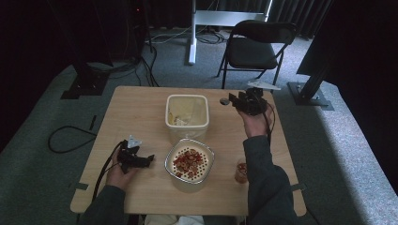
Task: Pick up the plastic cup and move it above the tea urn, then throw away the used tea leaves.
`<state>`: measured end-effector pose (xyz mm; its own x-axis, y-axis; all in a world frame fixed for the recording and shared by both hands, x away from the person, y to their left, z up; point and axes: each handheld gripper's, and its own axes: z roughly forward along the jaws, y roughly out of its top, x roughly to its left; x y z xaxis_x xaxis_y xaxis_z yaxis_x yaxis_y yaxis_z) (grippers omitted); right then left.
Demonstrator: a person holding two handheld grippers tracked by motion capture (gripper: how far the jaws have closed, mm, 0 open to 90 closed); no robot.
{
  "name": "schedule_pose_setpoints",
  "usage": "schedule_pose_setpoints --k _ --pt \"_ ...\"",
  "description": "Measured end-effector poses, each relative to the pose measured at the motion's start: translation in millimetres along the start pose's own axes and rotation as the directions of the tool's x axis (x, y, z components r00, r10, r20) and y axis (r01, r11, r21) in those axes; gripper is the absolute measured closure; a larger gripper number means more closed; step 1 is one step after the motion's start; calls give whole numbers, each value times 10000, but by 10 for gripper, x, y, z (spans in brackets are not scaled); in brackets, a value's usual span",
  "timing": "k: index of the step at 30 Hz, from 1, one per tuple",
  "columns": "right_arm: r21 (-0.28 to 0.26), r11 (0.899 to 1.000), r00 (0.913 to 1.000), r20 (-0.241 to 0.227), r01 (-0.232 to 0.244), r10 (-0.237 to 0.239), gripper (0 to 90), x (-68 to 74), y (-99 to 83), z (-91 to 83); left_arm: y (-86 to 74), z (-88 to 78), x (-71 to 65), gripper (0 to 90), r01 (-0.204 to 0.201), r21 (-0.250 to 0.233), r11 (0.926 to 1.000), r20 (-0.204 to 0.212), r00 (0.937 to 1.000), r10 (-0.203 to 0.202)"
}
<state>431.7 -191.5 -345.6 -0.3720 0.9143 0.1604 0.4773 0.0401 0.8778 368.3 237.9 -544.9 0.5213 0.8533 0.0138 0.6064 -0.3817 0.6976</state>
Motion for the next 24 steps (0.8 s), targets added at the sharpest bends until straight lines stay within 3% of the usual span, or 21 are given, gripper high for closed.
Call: schedule_pose_setpoints --k 6,13,20,24 --pt "345 9988 9992 199 340 -347 434 -41 -65 -22 4 5 -3 94 14 -13 10000 -4 10000 -15" --pt "667 9934 9953 204 929 -944 408 -87 -208 -74 4 4 -3 94 5 -1 10000 -2 10000 -5" --pt "816 9874 9899 304 1353 -1382 395 -225 -445 -290 4 4 -4 94 12 -1 10000 -3 10000 -12" --pt "819 9823 9845 353 1687 -1720 396 -330 -669 -470 3 4 -8 94 46 -12 10000 -34 10000 -46"
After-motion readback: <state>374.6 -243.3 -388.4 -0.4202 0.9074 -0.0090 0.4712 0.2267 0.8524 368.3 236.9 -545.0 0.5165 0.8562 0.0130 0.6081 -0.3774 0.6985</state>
